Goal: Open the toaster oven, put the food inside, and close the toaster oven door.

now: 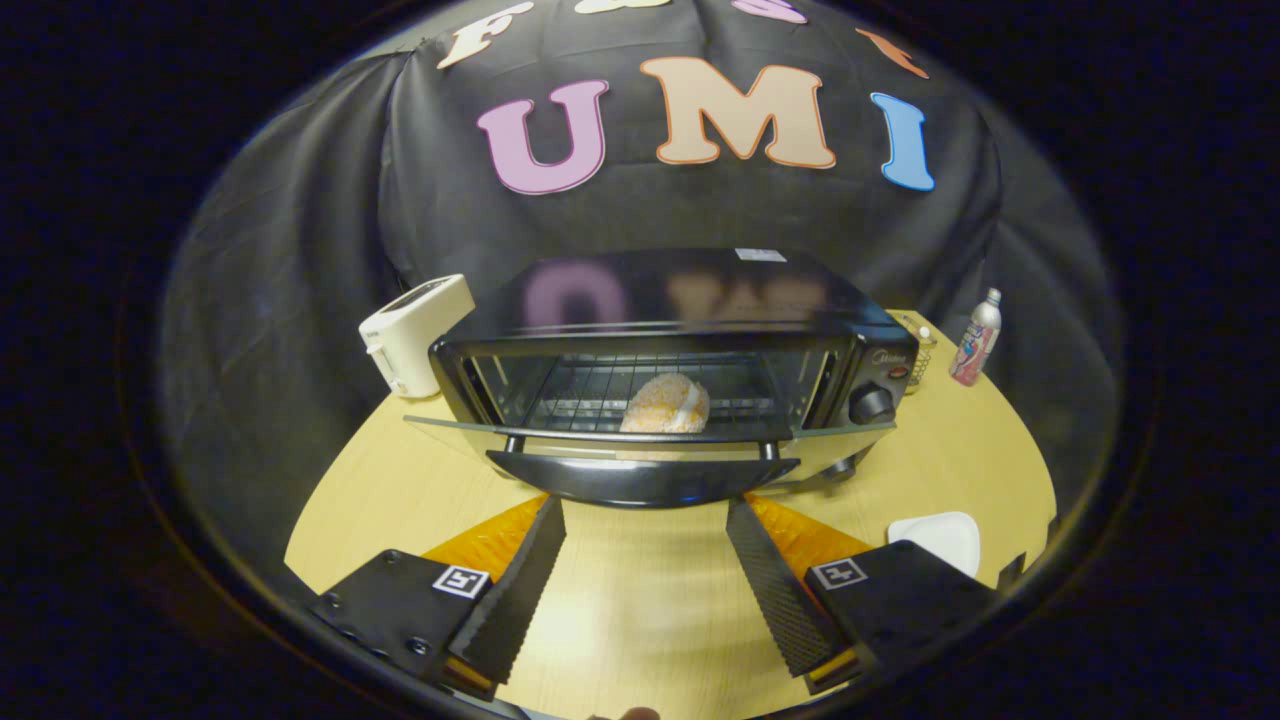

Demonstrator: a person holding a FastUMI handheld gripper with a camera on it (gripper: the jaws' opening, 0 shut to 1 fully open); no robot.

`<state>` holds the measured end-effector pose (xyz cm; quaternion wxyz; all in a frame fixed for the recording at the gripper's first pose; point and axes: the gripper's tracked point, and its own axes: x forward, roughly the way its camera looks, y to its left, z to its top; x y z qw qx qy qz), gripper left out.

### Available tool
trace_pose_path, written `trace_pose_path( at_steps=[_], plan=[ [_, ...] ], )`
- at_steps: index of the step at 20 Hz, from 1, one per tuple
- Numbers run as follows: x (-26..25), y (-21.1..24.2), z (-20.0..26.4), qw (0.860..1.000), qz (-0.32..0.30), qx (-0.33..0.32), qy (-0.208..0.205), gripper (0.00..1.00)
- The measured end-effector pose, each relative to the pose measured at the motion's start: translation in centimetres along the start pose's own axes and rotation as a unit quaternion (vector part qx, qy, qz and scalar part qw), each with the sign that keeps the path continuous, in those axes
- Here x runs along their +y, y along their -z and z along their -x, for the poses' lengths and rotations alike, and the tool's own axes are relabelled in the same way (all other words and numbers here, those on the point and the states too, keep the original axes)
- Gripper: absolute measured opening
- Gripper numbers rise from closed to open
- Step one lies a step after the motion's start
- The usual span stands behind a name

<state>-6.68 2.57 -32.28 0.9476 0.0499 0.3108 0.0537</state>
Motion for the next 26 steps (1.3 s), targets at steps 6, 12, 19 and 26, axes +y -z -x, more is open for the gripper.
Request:
trace_pose_path(
  at_steps=[6, 12, 19, 26],
  plan=[
    [-0.3, -2.2, -0.4, 1.0, -0.023, -0.012, -0.001, 1.0],
    [-2.8, -8.6, 2.2, 0.997, 0.01, -0.077, 0.002, 1.0],
    [-6.3, -21.8, 7.7, 0.979, 0.003, -0.202, 0.004, 1.0],
    [-10.9, -28.7, 12.8, 0.96, -0.003, -0.278, 0.015, 1.0]
  ],
)
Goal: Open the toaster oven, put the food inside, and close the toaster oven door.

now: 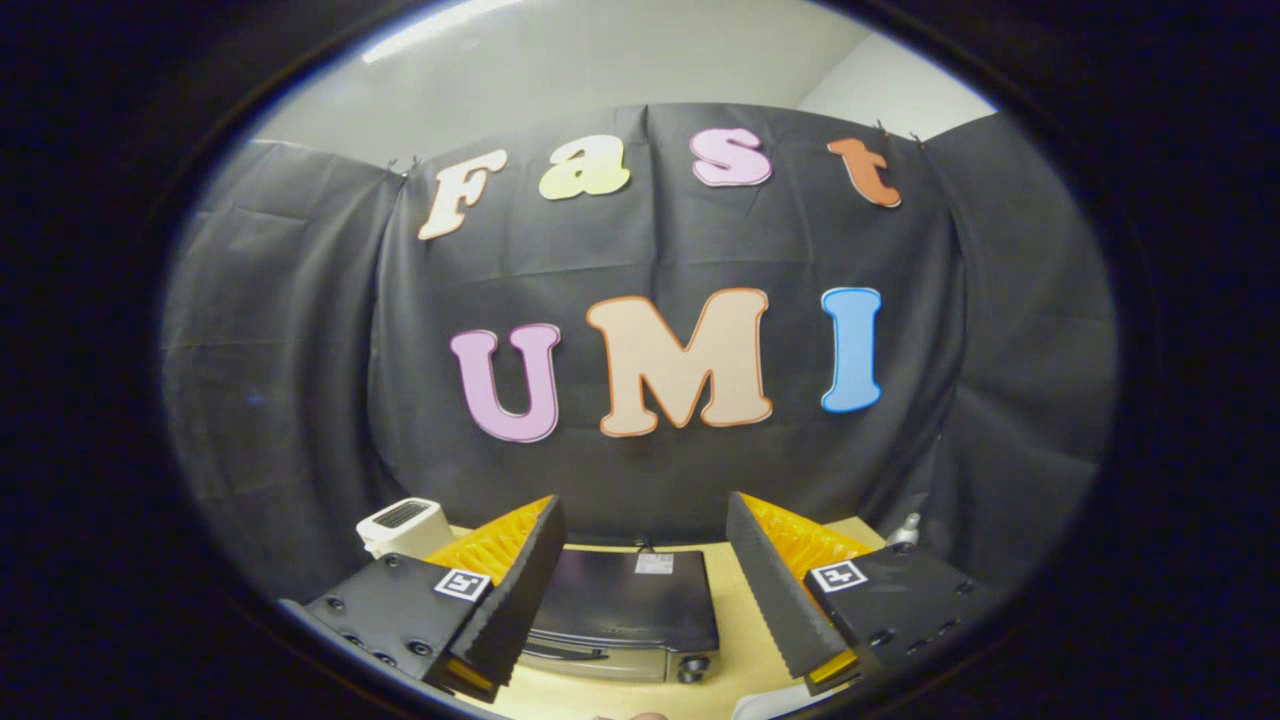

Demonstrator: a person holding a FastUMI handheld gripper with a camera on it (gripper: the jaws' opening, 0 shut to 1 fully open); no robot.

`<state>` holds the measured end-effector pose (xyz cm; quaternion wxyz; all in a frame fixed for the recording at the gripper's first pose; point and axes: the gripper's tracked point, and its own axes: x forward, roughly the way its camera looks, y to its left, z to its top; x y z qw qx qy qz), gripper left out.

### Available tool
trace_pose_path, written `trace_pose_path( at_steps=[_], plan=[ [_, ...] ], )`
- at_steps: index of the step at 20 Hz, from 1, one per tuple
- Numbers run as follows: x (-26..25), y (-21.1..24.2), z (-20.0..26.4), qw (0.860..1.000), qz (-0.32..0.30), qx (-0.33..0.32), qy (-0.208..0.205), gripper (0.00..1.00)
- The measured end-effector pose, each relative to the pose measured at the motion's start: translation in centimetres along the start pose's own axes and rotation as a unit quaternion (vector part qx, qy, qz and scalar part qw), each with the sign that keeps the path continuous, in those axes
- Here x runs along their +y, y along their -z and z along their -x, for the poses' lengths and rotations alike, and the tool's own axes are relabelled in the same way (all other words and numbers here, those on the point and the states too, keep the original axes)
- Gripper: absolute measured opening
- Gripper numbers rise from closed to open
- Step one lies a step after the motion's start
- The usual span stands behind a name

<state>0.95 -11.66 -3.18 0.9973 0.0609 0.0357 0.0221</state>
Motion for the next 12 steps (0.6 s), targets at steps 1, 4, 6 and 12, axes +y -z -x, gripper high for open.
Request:
trace_pose_path(
  at_steps=[1, 4, 6, 12],
  plan=[
    [-0.8, -0.9, 0.0, 1.0, -0.001, -0.009, 0.001, 1.0],
    [-3.2, -2.6, -0.2, 1.0, -0.01, -0.027, 0.006, 1.0],
    [-5.4, -3.7, -0.3, 0.999, -0.011, -0.04, 0.017, 1.0],
    [-12.3, -6.8, -0.9, 0.996, -0.02, -0.072, 0.042, 1.0]
  ],
)
